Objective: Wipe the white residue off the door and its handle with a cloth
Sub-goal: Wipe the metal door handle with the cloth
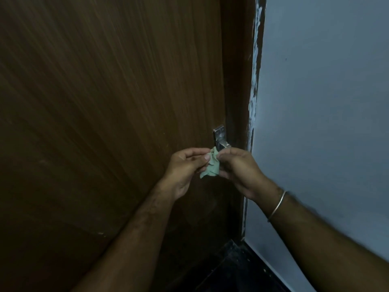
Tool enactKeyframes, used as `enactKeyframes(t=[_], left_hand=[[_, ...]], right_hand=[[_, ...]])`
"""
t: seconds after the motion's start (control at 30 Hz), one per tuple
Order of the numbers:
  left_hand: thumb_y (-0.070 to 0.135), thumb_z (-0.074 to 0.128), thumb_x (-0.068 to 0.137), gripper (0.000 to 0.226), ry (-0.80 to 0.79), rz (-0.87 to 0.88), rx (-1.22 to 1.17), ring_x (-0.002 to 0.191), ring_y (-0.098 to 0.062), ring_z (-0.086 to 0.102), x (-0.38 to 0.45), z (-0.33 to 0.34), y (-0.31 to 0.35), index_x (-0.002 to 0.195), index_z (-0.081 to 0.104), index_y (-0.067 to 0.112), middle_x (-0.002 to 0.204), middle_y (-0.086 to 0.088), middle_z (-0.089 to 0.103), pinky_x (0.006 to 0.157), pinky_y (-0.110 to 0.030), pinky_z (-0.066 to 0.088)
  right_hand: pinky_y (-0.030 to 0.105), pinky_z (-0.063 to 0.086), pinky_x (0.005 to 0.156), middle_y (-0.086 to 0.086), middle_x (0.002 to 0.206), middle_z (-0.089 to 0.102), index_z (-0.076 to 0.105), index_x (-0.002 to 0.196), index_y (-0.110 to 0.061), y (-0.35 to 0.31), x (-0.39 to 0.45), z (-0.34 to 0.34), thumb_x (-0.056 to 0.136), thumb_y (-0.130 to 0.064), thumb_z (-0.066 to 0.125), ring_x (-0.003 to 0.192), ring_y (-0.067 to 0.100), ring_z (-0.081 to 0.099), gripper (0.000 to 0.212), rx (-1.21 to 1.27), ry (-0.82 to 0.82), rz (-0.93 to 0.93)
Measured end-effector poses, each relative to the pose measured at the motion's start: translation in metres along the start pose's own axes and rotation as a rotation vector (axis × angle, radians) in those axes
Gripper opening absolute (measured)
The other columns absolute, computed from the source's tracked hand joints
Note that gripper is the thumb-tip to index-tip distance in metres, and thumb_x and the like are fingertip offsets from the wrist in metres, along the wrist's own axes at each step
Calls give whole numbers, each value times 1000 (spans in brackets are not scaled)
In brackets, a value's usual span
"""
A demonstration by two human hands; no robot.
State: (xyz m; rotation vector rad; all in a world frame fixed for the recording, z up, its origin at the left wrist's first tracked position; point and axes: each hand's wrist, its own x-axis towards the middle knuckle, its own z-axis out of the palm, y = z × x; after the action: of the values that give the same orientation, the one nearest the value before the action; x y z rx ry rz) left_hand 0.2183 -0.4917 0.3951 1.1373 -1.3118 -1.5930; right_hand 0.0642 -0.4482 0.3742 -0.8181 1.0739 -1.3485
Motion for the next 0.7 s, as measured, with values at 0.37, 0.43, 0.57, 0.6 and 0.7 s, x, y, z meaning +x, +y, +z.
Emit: enactKeyframes(t=[0.37,0.43,0.57,0.6,0.7], left_hand=[[5,55,93,23,36,80,194,86,-15,72,-2,-5,14,106,66,20,100,-7,71,75,-37,62],[6,57,93,23,75,94,310,88,-18,71,-1,-6,13,104,65,25,100,-5,68,75,-40,62],[13,62,91,26,334,223,526,89,-5,61,2,-6,1,107,61,32,103,11,60,67,-25,55],[16,64,90,26,351,276,563,91,-2,59,0,-6,-4,107,60,35,106,13,57,67,-19,50],[32,65,90,20,191,263,601,97,-4,58,-7,-4,-17,102,61,47,115,17,50,67,-18,52]], right_hand=[[31,59,78,6,104,75,69,109,-11,13,1,-7,89,-21,67,101,22,71,22,5,-78,68],[30,59,76,9,105,75,73,100,-10,12,3,-10,89,-16,66,100,21,72,14,132,-63,122],[30,59,70,7,100,76,70,102,-12,11,2,-12,90,-14,65,90,18,74,13,181,45,194],[31,59,69,8,102,75,67,106,-12,13,2,-11,91,-14,64,89,18,74,16,140,83,193],[30,59,65,11,109,68,52,113,-15,19,-2,-5,91,-11,62,88,20,73,25,-2,146,140]])
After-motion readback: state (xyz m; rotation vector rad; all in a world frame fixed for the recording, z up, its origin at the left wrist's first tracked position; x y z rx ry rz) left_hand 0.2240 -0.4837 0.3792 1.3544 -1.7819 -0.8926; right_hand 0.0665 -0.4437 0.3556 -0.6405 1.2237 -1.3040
